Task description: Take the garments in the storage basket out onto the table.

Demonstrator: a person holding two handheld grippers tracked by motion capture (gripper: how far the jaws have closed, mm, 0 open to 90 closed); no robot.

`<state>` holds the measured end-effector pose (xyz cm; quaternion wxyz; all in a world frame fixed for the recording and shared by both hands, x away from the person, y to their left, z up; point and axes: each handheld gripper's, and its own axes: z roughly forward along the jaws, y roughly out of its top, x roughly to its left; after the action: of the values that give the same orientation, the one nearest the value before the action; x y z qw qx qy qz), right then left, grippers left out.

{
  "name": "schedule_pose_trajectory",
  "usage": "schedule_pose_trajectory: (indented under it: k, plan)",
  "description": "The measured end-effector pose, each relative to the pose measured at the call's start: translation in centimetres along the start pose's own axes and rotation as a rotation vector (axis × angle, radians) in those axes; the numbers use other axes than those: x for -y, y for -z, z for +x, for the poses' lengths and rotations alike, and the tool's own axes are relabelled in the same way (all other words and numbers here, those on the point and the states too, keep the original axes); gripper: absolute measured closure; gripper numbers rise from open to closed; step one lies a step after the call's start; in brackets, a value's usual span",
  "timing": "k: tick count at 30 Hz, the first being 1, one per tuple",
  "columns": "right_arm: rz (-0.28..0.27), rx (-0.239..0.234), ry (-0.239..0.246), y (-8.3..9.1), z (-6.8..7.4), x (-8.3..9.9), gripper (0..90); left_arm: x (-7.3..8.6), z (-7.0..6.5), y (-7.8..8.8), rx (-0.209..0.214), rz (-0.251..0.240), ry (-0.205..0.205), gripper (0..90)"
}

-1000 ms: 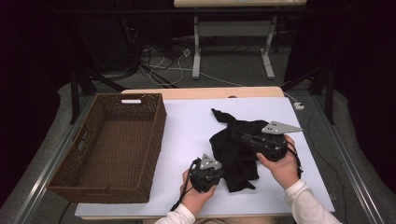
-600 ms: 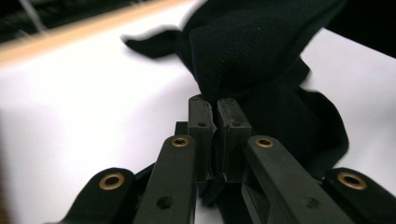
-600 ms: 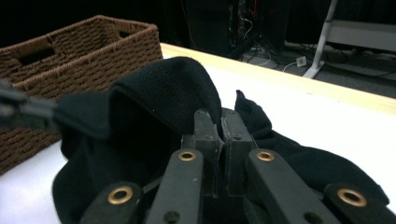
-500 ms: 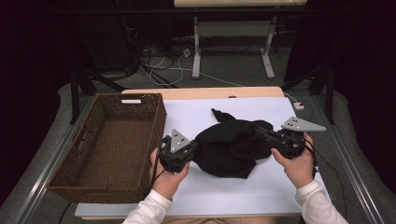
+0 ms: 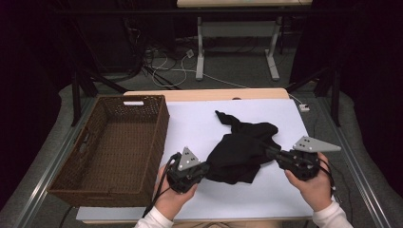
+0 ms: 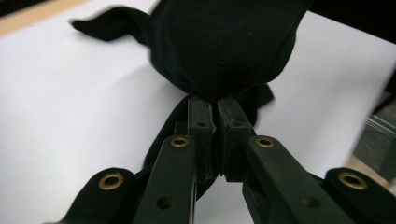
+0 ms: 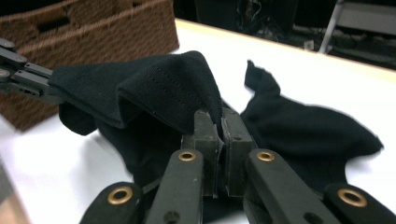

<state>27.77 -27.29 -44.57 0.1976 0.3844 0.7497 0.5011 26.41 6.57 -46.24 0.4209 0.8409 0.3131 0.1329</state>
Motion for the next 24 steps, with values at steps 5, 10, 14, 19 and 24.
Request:
schedule_pose_trajectory:
  k: [5,10,14,19,24]
  plan:
    - [0.064,0.003,0.006,2.1,0.9,2.0,87.0,2.1,-1.9,-0.7,0.096,0.021,0.023,85.6]
    - [0.114,0.009,-0.023,3.8,1.1,4.3,86.9,4.1,-3.6,-1.8,0.156,0.047,0.03,84.7]
    - [0.144,0.047,-0.041,5.6,0.9,5.8,86.9,4.4,-3.5,-1.3,0.154,-0.001,0.033,68.4]
    - [0.174,0.066,-0.116,7.9,0.4,7.7,86.8,4.5,-1.8,0.1,0.068,-0.069,0.069,53.9]
    - [0.247,0.07,-0.129,7.5,0.2,9.6,86.7,5.3,0.6,-0.4,-0.017,-0.039,0.133,45.5]
